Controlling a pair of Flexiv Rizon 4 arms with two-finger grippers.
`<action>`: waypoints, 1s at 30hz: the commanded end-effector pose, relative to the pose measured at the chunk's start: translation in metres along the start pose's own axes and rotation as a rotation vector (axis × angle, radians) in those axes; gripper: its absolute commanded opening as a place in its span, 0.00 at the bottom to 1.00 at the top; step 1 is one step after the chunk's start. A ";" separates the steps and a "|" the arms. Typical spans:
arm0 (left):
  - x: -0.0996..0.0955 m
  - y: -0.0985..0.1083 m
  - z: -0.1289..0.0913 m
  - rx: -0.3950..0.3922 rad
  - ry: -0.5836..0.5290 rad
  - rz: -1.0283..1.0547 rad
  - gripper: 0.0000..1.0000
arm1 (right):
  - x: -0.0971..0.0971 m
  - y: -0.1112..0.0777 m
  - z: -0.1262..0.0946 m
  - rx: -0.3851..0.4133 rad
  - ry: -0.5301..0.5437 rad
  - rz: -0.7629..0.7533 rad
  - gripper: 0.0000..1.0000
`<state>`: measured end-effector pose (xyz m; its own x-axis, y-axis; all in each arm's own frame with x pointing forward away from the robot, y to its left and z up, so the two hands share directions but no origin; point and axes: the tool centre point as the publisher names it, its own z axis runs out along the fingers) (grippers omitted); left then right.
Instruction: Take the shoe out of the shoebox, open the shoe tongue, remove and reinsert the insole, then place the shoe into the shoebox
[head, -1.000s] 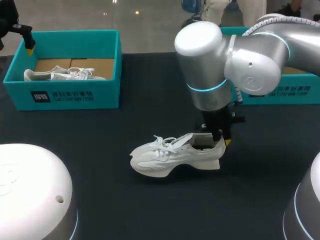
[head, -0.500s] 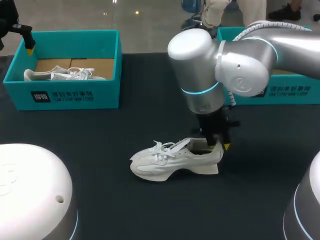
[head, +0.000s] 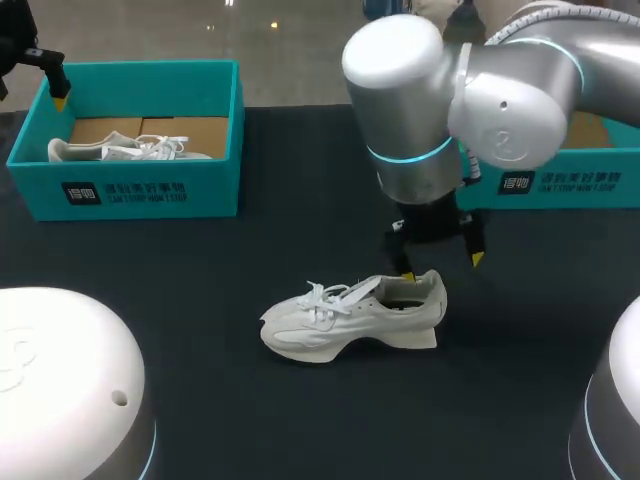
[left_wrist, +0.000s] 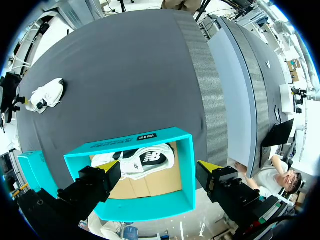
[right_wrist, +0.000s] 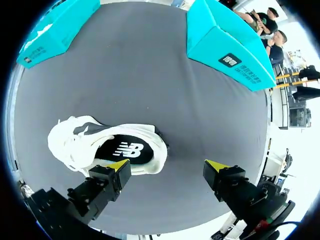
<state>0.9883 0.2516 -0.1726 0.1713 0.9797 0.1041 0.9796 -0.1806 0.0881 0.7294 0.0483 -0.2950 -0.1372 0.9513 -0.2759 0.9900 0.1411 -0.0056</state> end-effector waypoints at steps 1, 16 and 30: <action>0.000 -0.001 0.000 -0.002 0.002 0.000 1.00 | -0.022 -0.011 -0.016 -0.219 0.053 -0.265 1.00; 0.000 -0.001 0.000 -0.002 0.002 0.000 1.00 | -0.033 -0.019 -0.026 -0.212 0.061 -0.507 1.00; 0.000 -0.001 0.000 -0.002 0.002 0.000 1.00 | -0.033 -0.019 -0.026 -0.212 0.061 -0.507 1.00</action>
<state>0.9883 0.2516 -0.1726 0.1713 0.9797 0.1041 0.9796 -0.1806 0.0881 0.7139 0.0212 -0.2594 -0.6021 0.7636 -0.2330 0.7724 0.6310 0.0719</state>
